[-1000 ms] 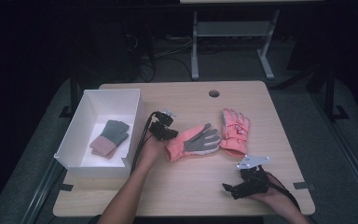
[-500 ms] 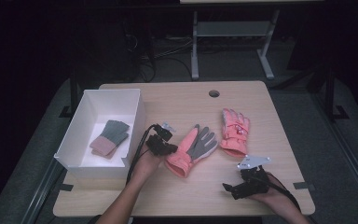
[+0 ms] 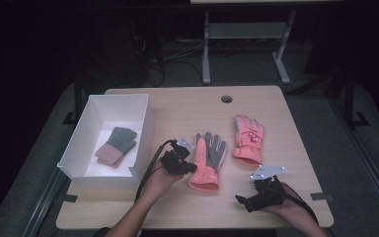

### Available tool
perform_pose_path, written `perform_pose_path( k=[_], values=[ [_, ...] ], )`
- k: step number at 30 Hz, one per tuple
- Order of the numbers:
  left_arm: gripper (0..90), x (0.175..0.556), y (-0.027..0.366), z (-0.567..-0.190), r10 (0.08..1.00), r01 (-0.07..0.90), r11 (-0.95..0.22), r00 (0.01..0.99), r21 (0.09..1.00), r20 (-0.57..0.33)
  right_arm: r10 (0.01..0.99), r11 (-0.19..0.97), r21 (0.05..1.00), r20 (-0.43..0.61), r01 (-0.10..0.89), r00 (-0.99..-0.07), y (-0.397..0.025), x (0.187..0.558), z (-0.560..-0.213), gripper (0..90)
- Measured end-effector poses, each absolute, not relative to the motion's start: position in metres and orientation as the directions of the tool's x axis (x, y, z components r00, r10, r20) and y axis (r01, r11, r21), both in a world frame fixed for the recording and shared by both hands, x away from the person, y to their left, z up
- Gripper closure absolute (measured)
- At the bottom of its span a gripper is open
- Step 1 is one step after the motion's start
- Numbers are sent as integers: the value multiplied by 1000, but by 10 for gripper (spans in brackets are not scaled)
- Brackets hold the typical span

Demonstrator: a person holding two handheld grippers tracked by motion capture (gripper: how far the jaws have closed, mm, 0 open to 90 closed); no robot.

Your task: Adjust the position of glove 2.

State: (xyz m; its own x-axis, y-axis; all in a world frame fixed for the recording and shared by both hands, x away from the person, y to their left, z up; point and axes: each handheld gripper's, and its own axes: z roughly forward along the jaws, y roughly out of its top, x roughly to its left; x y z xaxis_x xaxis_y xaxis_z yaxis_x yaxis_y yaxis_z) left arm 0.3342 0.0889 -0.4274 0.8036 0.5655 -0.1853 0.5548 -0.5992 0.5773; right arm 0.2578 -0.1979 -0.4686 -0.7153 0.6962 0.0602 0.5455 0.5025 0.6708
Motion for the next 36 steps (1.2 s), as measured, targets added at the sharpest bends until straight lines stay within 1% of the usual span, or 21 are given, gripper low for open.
perform_pose_path(
  k=[1, 12, 18, 22, 26, 30, 33, 35, 36],
  values=[
    [897, 334, 86, -427, 546, 535, -626, 820, 567, -172, 695, 504, 670, 58, 544, -716, -198, 258, -469, 17],
    [897, 328, 51, -430, 457, 472, -684, 871, 556, -178, 694, 508, 667, 58, 545, -717, -198, 258, -469, 17],
    [897, 329, 38, -431, 444, 461, -687, 878, 561, -178, 698, 505, 667, 59, 548, -714, -198, 259, -469, 17],
    [897, 328, 37, -430, 441, 455, -678, 880, 577, -176, 696, 505, 670, 57, 545, -716, -199, 258, -469, 17],
    [889, 327, 50, -427, 441, 452, -677, 881, 581, -171, 698, 504, 666, 60, 549, -713, -199, 258, -470, 17],
    [779, 324, 66, -426, 462, 456, -667, 874, 589, -153, 693, 511, 665, 55, 544, -719, -199, 258, -468, 17],
    [661, 319, 78, -426, 474, 456, -657, 869, 601, -142, 692, 511, 665, 58, 545, -720, -200, 258, -463, 17],
    [557, 315, 86, -427, 472, 444, -664, 873, 601, -124, 695, 516, 654, 57, 553, -717, -201, 258, -459, 17],
    [519, 313, 90, -427, 472, 442, -667, 873, 600, -118, 697, 511, 656, 61, 555, -714, -202, 258, -457, 17]
  ],
)
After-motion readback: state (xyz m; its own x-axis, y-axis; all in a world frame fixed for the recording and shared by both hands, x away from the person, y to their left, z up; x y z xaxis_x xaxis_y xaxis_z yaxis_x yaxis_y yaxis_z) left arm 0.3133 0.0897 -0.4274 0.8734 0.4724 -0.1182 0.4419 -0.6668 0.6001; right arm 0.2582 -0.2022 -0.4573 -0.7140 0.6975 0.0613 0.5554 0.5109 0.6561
